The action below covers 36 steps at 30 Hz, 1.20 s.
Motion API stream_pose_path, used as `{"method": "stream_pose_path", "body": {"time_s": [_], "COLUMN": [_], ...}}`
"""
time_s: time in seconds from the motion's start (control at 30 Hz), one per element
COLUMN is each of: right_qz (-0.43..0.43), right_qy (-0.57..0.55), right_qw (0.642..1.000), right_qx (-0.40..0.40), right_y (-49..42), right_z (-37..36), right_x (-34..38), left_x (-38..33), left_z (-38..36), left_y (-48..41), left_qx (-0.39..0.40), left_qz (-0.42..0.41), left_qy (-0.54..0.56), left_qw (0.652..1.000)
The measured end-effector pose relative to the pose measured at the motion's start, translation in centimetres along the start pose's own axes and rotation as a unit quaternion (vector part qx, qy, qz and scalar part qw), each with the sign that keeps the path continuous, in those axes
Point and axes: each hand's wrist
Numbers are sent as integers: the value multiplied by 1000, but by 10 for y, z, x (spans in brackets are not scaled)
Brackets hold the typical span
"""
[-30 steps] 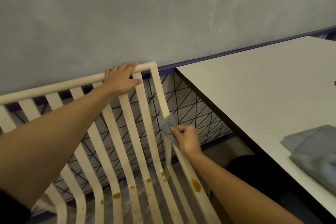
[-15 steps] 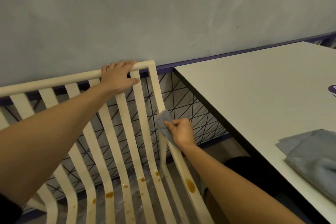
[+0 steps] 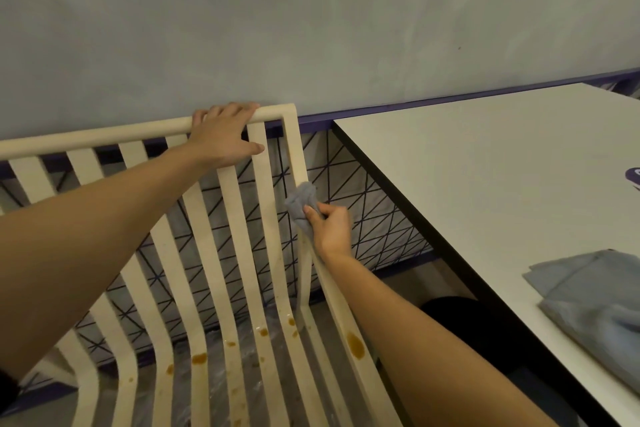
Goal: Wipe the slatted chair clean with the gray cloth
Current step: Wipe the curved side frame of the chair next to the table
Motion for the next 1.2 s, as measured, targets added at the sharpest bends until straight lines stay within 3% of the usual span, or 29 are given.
{"method": "stream_pose_path", "body": {"time_s": [0.2, 0.37, 0.43, 0.5, 0.6, 0.73, 0.87, 1.03, 1.2], "right_qz": [-29, -43, -13, 36, 96, 123, 122, 61, 10], "right_qy": [47, 127, 239, 348, 376, 413, 383, 301, 285], "right_qw": [998, 989, 965, 930, 914, 890, 897, 922, 920], "right_qx": [26, 66, 107, 109, 115, 147, 182, 234, 271], "right_y": [28, 35, 34, 30, 24, 25, 32, 43, 60], "right_z": [16, 7, -3, -7, -8, -3, 11, 27, 41], "right_x": [-16, -11, -8, -4, 1, -10, -17, -14, -18], "left_x": [4, -3, -13, -26, -45, -73, -92, -117, -161], "left_z": [10, 2, -8, -21, -44, -76, -109, -118, -110], "left_y": [2, 35, 58, 78, 103, 139, 178, 235, 305], "left_qx": [70, 70, 100, 131, 153, 171, 175, 181, 222], "left_qz": [-19, -73, -99, -93, -15, 113, 222, 314, 360], "left_qy": [-22, -55, -61, -15, 148, 359, 494, 588, 608], "left_qw": [997, 993, 988, 987, 977, 910, 822, 723, 672]}}
Point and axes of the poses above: each hand's wrist, its own y-axis away from the middle knuckle, its own z-axis out of the back of the hand, x = y × z, and after that the axes turned 1 degree about -x, right-handed
